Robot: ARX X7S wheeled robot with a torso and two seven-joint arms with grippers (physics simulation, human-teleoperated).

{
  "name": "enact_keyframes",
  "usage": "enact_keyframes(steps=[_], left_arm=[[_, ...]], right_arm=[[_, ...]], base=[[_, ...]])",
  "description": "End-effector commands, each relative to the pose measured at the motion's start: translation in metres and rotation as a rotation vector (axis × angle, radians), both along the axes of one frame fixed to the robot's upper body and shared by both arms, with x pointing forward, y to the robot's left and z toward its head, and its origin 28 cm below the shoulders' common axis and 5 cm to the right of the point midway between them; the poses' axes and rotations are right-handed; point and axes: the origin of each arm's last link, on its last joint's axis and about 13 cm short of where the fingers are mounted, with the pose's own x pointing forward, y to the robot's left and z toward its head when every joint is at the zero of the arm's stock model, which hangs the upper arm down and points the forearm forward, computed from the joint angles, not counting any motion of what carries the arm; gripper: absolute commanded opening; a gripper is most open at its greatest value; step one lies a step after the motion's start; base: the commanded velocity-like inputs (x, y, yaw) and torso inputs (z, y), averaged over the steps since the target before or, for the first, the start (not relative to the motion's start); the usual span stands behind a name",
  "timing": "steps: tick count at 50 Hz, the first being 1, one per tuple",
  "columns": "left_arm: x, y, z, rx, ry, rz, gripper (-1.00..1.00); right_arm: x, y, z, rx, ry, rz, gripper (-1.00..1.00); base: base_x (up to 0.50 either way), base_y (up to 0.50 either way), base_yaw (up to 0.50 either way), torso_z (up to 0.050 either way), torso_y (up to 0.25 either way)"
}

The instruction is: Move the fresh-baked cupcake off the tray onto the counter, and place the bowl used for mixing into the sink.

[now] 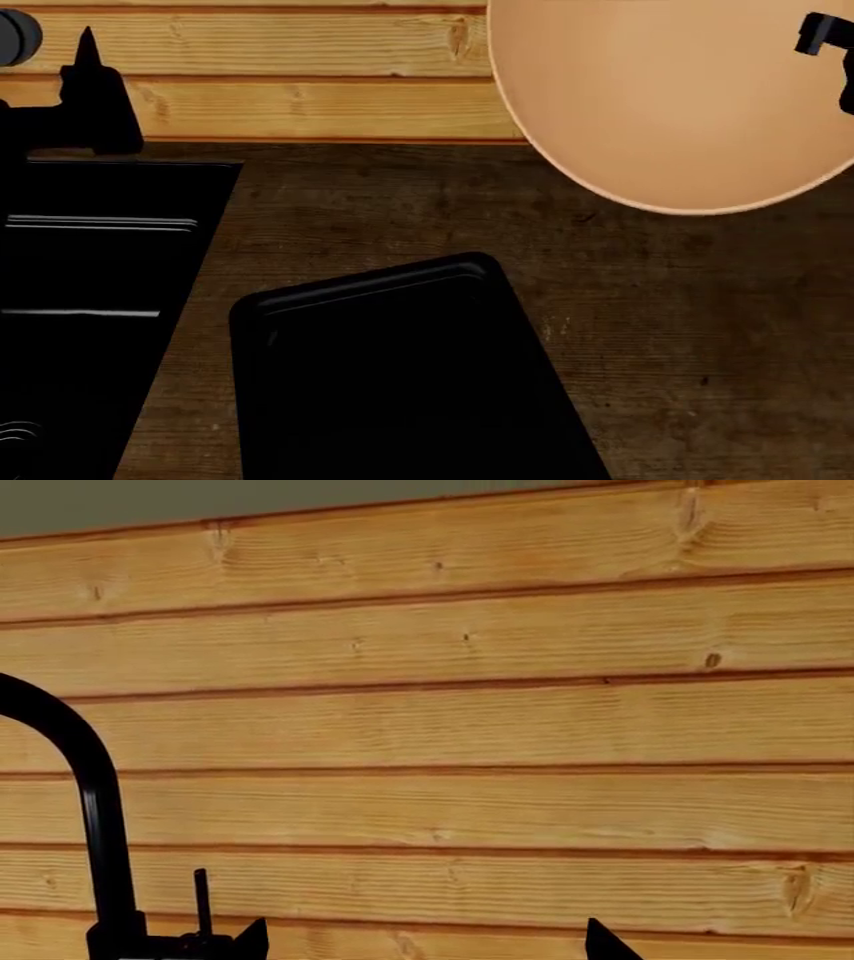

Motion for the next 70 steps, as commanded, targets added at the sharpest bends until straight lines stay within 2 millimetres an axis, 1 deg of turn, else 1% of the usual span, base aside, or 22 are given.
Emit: enact_keyframes(steps=[1, 6, 11, 15, 19, 23, 27, 30, 31, 32, 36, 41, 45, 49, 52, 56, 61, 65, 67, 68, 70], left_arm=[[0.000, 0.001, 0.000, -0.014, -0.002, -0.006, 1.00], [0.001, 0.002, -0.001, -0.016, 0.000, -0.004, 1.00], [0.001, 0.002, -0.002, -0.016, 0.002, -0.003, 1.00], [0.001, 0.002, -0.002, -0.016, 0.001, -0.003, 1.00], [0.001, 0.002, -0.003, -0.017, 0.003, -0.004, 1.00], [0.000, 0.003, -0.003, -0.019, 0.001, -0.001, 1.00], [0.000, 0.003, -0.003, -0.018, 0.002, 0.000, 1.00], [0.001, 0.004, -0.004, -0.020, 0.002, 0.002, 1.00], [0.001, 0.004, -0.004, -0.022, 0.003, 0.001, 1.00], [0.001, 0.004, -0.004, -0.023, 0.003, 0.001, 1.00], [0.001, 0.005, -0.003, -0.026, 0.002, 0.001, 1.00], [0.001, 0.006, -0.003, -0.030, 0.000, 0.004, 1.00], [0.002, 0.006, -0.002, -0.032, 0.000, 0.006, 1.00], [0.003, 0.007, -0.002, -0.037, -0.002, 0.008, 1.00], [0.003, 0.007, -0.001, -0.037, -0.003, 0.008, 1.00], [0.003, 0.007, -0.001, -0.037, -0.004, 0.011, 1.00], [0.003, 0.008, -0.002, -0.037, -0.003, 0.012, 1.00], [0.003, 0.007, -0.002, -0.038, -0.002, 0.011, 1.00], [0.003, 0.007, -0.003, -0.037, -0.001, 0.011, 1.00], [0.002, 0.007, -0.003, -0.037, -0.001, 0.012, 1.00], [0.002, 0.007, -0.003, -0.037, -0.001, 0.012, 1.00]], right_arm=[[0.005, 0.020, 0.000, 0.066, -0.043, 0.087, -1.00], [0.004, 0.026, -0.003, 0.080, -0.040, 0.111, -1.00], [0.001, 0.038, -0.005, 0.096, -0.040, 0.140, -1.00], [-0.004, 0.051, 0.005, 0.130, -0.048, 0.158, -1.00], [-0.004, 0.059, 0.014, 0.138, -0.033, 0.137, -1.00], [-0.005, 0.067, 0.019, 0.143, -0.022, 0.147, -1.00], [-0.006, 0.072, 0.022, 0.160, -0.007, 0.094, -1.00], [-0.012, 0.082, 0.026, 0.150, -0.007, 0.086, -1.00], [-0.013, 0.083, 0.026, 0.148, -0.008, 0.079, -1.00], [-0.015, 0.088, 0.022, 0.142, -0.001, 0.087, -1.00], [-0.018, 0.097, 0.011, 0.139, 0.023, 0.108, -1.00], [-0.024, 0.105, 0.006, 0.158, 0.032, 0.134, -1.00], [-0.032, 0.107, 0.004, 0.166, 0.029, 0.140, -1.00], [-0.040, 0.105, 0.006, 0.178, 0.002, 0.123, -1.00], [-0.041, 0.104, 0.005, 0.181, -0.009, 0.113, -1.00], [-0.043, 0.104, 0.011, 0.167, -0.055, 0.109, -1.00], [-0.044, 0.103, 0.010, 0.155, -0.077, 0.104, -1.00], [-0.046, 0.106, 0.009, 0.146, -0.075, 0.105, -1.00], [-0.045, 0.108, 0.007, 0.136, -0.043, 0.107, -1.00], [-0.045, 0.110, 0.007, 0.077, -0.043, 0.096, -1.00], [-0.045, 0.110, 0.007, 0.077, -0.043, 0.096, -1.00]], base=[[0.00, 0.00, 0.00, 0.000, 0.000], [0.00, 0.00, 0.00, 0.000, 0.000], [0.00, 0.00, 0.00, 0.000, 0.000], [0.00, 0.00, 0.00, 0.000, 0.000], [0.00, 0.00, 0.00, 0.000, 0.000], [0.00, 0.00, 0.00, 0.000, 0.000], [0.00, 0.00, 0.00, 0.000, 0.000], [0.00, 0.00, 0.00, 0.000, 0.000], [0.00, 0.00, 0.00, 0.000, 0.000], [0.00, 0.00, 0.00, 0.000, 0.000], [0.00, 0.00, 0.00, 0.000, 0.000], [0.00, 0.00, 0.00, 0.000, 0.000], [0.00, 0.00, 0.00, 0.000, 0.000], [0.00, 0.00, 0.00, 0.000, 0.000], [0.00, 0.00, 0.00, 0.000, 0.000], [0.00, 0.00, 0.00, 0.000, 0.000], [0.00, 0.00, 0.00, 0.000, 0.000], [0.00, 0.00, 0.00, 0.000, 0.000], [0.00, 0.00, 0.00, 0.000, 0.000], [0.00, 0.00, 0.00, 0.000, 0.000], [0.00, 0.00, 0.00, 0.000, 0.000]])
